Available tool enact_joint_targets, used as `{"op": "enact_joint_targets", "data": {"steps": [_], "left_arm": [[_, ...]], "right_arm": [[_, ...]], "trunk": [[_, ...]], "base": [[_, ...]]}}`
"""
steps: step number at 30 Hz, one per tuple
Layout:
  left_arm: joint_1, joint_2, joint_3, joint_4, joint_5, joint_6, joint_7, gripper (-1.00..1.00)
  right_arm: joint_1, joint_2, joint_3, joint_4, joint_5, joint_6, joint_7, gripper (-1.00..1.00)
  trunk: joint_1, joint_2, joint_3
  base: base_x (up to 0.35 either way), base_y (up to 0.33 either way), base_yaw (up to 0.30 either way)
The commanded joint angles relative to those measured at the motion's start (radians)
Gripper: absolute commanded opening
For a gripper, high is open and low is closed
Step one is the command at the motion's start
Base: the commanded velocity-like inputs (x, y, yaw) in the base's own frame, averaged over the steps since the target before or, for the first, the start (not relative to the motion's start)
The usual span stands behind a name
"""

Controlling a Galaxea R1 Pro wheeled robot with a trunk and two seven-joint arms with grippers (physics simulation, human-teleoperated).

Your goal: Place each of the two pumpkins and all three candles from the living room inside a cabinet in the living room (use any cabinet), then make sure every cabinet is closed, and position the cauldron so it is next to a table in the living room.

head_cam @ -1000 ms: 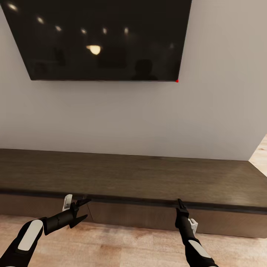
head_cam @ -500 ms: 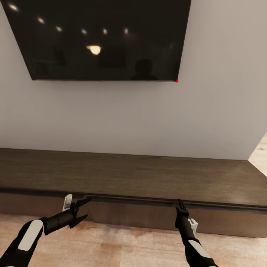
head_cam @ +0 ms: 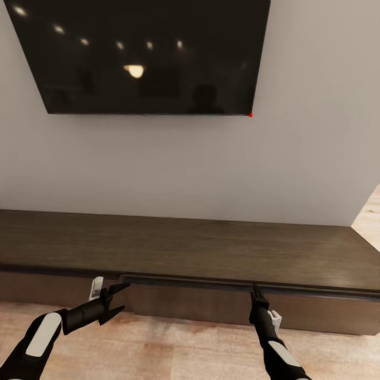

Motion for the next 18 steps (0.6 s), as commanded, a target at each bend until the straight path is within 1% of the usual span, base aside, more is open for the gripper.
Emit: {"op": "enact_joint_targets", "data": {"steps": [1,18], "left_arm": [[0.000,0.000,0.000,0.000,0.000,0.000,0.000,1.00],[0.000,0.000,0.000,0.000,0.000,0.000,0.001,1.00]], "right_arm": [[0.000,0.000,0.002,-0.011,-0.002,0.002,0.007,-1.00],[-0.001,0.000,0.002,-0.011,-0.002,0.002,0.007,-1.00]], "trunk": [[0.000,0.000,0.000],[0.000,0.000,0.000]], "base": [[0.000,0.000,0.000],[0.000,0.000,0.000]]}}
